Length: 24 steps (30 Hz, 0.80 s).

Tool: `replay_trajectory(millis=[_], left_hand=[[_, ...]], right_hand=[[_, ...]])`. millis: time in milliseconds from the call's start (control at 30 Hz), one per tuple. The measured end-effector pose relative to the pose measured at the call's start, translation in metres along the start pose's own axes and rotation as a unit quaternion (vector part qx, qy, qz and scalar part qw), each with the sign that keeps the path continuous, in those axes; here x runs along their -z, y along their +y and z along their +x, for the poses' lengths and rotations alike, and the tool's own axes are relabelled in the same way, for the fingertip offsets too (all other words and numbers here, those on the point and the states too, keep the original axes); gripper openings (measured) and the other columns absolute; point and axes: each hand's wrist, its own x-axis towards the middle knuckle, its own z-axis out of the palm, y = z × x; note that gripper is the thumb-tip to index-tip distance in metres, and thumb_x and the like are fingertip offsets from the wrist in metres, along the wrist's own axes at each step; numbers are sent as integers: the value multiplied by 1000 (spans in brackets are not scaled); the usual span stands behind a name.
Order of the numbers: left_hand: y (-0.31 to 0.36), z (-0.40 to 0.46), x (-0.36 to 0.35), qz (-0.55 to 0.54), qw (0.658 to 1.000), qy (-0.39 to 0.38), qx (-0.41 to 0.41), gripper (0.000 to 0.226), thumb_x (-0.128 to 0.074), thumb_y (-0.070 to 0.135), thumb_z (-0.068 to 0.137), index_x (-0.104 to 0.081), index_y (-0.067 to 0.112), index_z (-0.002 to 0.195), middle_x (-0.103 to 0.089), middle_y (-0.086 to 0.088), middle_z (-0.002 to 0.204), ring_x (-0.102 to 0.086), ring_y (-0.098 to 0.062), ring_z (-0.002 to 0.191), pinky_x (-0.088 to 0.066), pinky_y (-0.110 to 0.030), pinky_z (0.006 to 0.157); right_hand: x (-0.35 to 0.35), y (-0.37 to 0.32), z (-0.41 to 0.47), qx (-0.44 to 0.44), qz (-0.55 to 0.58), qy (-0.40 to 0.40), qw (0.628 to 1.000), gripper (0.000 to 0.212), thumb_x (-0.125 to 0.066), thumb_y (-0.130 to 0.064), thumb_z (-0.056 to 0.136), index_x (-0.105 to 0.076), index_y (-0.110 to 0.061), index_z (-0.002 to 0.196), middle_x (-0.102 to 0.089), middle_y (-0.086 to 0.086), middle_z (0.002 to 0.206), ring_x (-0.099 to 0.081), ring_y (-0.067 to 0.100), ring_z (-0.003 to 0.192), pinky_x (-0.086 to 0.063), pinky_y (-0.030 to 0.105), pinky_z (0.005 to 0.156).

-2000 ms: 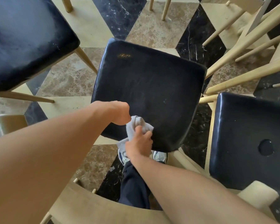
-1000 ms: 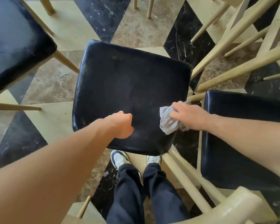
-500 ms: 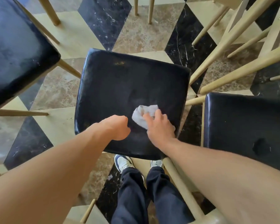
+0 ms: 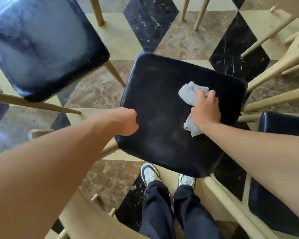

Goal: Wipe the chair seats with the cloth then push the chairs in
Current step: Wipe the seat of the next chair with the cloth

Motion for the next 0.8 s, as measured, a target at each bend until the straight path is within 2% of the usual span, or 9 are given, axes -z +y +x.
replay_trajectory(millis=[100,167,300,400,500,567,633,700,800], left_hand=[[-33,-8,21,4,1000,5,0,31,-45,29,96,-65,11,110,-67,-11,106,-62,-32,90,-54,-40,84],[-49,-14,33,12,1000,14,-2,30,-46,26,98,-63,10,116,-65,-7,107,-56,-26,85,-48,-36,78],[-64,-19,36,14,999,-37,-7,30,-44,20,101,-59,9,125,-57,-8,105,-45,-19,84,-34,-29,75],[-73,-18,38,-6,999,-32,-12,32,-46,24,99,-60,10,124,-59,-7,105,-52,-24,87,-36,-28,71],[-86,-17,44,-47,999,-20,-7,25,-47,27,98,-61,14,113,-61,0,88,-56,-18,67,-36,-20,46],[-92,-17,45,-64,998,-19,-5,18,-45,28,99,-58,15,104,-54,1,74,-52,-13,56,-33,-20,39],[-98,-16,41,-69,997,-10,-18,19,-45,24,101,-59,12,105,-56,-1,77,-53,-13,58,-37,-18,41],[-106,-15,36,-89,996,-9,-28,25,-45,25,102,-63,9,112,-65,-6,97,-60,-17,76,-45,-17,56],[-117,-9,31,-118,993,-8,-28,32,-46,26,101,-64,5,117,-66,-9,114,-58,-16,80,-46,-15,70]], right_hand=[[-13,-44,1,10,16,17,1000,50,-59,-7,86,-50,-24,132,-44,9,128,-47,32,103,-51,46,66],[-31,-77,-27,52,33,10,998,56,-63,-10,85,-53,-27,137,-48,6,126,-48,30,101,-50,46,72],[-65,-118,-109,219,9,-89,972,59,-64,-18,86,-50,-34,141,-48,2,121,-46,27,104,-48,42,82],[-71,-115,-134,360,-23,-170,917,57,-62,-15,86,-52,-36,138,-49,3,122,-47,26,106,-47,33,73],[-62,-123,-106,377,-43,-143,914,51,-56,-14,90,-56,-40,135,-49,1,117,-45,23,100,-50,35,73],[-56,-141,-76,374,-70,-89,921,50,-52,-12,94,-54,-39,136,-48,3,117,-44,23,98,-49,37,78],[-55,-168,-49,327,-65,-48,942,52,-51,-11,97,-50,-37,142,-46,5,123,-44,25,102,-49,39,79],[-60,-199,-32,276,-52,-33,959,53,-51,-9,98,-48,-35,144,-43,8,131,-43,28,109,-50,42,80],[-73,-226,-33,388,-105,-56,914,41,-54,-8,94,-58,-23,132,-47,14,131,-44,34,116,-51,44,83]])
